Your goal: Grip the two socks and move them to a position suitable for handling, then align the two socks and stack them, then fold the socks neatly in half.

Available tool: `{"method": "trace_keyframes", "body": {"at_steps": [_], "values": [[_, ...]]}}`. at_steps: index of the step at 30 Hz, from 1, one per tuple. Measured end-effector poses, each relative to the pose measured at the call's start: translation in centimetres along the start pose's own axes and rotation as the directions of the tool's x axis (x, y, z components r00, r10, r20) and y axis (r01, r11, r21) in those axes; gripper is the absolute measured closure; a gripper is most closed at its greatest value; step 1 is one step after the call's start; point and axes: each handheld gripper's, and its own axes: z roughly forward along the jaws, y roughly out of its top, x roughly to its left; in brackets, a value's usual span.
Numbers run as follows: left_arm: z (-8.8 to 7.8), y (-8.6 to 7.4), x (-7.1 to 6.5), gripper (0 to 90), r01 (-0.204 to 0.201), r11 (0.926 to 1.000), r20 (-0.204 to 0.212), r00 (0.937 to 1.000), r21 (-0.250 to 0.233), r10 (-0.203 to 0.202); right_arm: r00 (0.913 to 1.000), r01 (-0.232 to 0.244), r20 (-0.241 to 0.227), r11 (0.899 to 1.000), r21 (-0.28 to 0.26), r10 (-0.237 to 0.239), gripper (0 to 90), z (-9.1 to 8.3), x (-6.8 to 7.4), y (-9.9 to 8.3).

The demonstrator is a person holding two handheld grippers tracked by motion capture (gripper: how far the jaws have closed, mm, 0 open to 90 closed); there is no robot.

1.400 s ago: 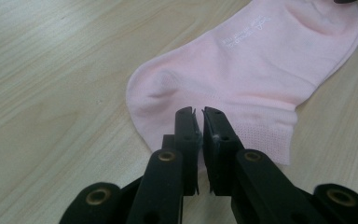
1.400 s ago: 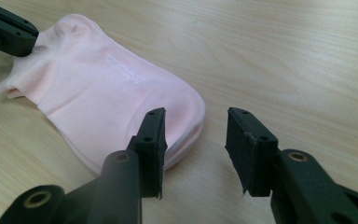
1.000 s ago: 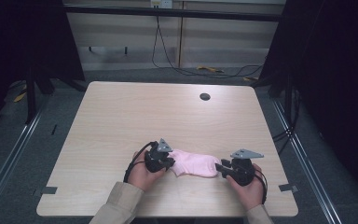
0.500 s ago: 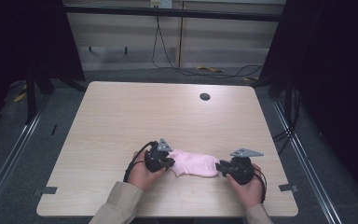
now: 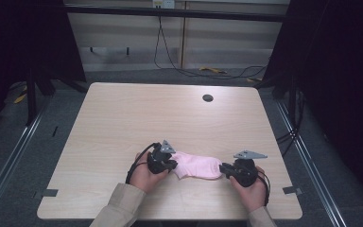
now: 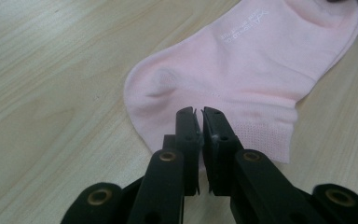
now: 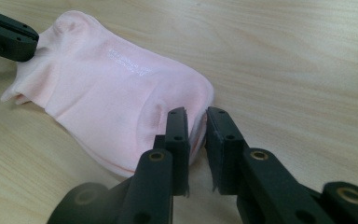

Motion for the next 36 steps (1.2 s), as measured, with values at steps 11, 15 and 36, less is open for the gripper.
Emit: {"method": "trace_keyframes", "body": {"at_steps": [11, 15, 36], "values": [[-0.1, -0.2, 0.0, 85.5, 0.007, 1.0, 0.001, 1.0, -0.004, -0.007, 0.9997, -0.02, -0.014, 1.0, -0.013, 0.02, 88.1, -0.2, 0.0, 0.6], [0.0, -0.1, 0.0, 85.5, -0.003, 1.0, 0.002, 1.0, -0.002, 0.003, 0.9995, -0.018, -0.025, 0.999, -0.026, 0.018, 88.1, -0.3, 0.0, 0.9], [-0.1, -0.2, -0.1, 85.6, 0.005, 1.0, 0.0, 1.0, -0.004, -0.005, 0.9975, 0.001, -0.07, 0.997, -0.079, -0.006, 88.2, -1.1, 1.2, 2.2]]}}
